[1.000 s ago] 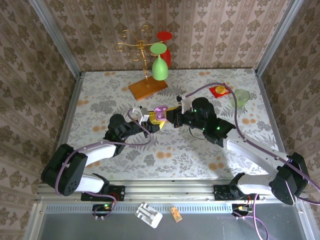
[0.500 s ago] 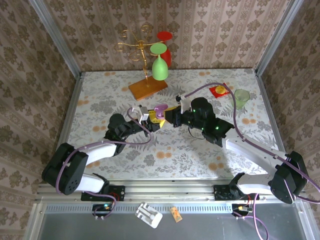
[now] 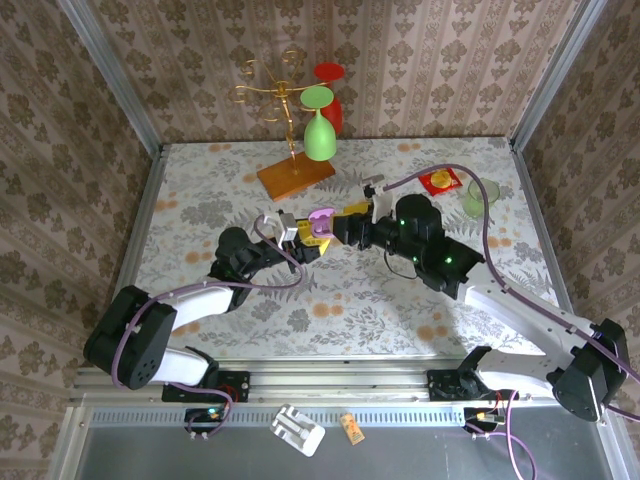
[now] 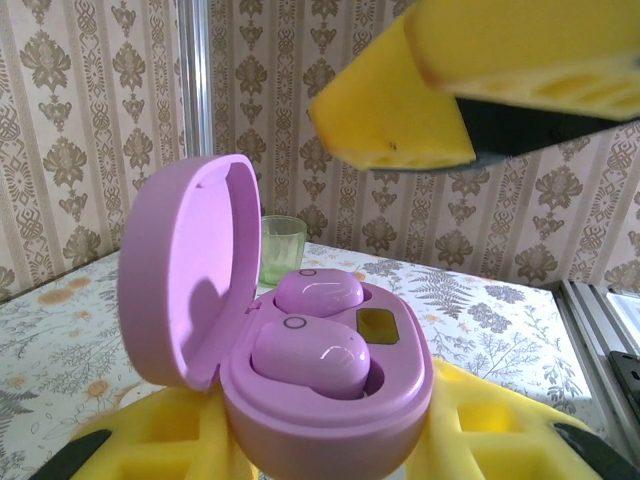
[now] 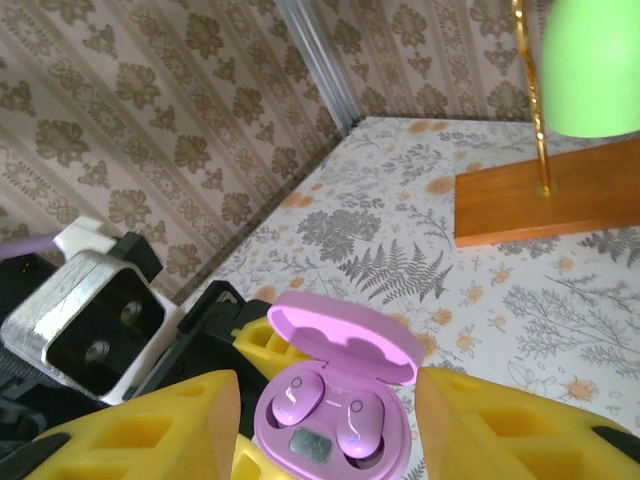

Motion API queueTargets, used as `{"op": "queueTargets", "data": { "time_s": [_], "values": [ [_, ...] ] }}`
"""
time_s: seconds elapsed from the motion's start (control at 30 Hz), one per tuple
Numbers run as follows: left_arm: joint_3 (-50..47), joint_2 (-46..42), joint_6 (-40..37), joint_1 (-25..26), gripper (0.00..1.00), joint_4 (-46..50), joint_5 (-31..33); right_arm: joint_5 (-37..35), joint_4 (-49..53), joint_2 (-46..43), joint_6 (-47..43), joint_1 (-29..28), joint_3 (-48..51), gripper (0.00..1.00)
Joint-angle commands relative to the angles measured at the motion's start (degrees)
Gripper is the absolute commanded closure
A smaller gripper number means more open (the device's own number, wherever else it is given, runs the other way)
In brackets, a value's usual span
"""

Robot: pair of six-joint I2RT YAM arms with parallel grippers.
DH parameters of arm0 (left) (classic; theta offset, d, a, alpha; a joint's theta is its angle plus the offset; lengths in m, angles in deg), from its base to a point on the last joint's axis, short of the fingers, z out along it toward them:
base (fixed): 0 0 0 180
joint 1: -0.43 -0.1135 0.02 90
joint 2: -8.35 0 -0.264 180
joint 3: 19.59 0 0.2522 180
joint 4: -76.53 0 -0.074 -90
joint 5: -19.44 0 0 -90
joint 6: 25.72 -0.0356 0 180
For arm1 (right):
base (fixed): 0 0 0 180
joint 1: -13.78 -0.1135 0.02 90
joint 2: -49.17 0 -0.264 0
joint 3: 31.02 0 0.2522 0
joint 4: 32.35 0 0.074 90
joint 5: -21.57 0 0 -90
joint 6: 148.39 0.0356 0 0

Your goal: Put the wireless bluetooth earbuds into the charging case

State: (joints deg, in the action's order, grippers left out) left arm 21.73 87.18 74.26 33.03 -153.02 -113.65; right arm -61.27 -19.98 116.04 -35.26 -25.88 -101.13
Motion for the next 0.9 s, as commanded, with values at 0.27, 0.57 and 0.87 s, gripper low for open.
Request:
{"op": "queueTargets", "data": {
  "time_s": [0.27, 0.57, 0.87],
  "values": [
    [-0.3, 0.2, -5.1, -0.4, 0.77, -1.0, -1.4, -0.4, 25.4, 15.2, 5.0, 2.2, -22.1, 0.43],
    [-1.5, -1.0, -4.6, -0.9, 0.78, -1.0, -0.5, 4.6, 34.2, 19.5, 5.5, 3.4, -26.7, 0.39],
    [-0.9, -1.5, -4.0, -1.1, 0.78, 0.0, 1.5, 9.5, 28.0, 14.6, 8.2, 4.2, -20.7, 0.38]
  ]
}}
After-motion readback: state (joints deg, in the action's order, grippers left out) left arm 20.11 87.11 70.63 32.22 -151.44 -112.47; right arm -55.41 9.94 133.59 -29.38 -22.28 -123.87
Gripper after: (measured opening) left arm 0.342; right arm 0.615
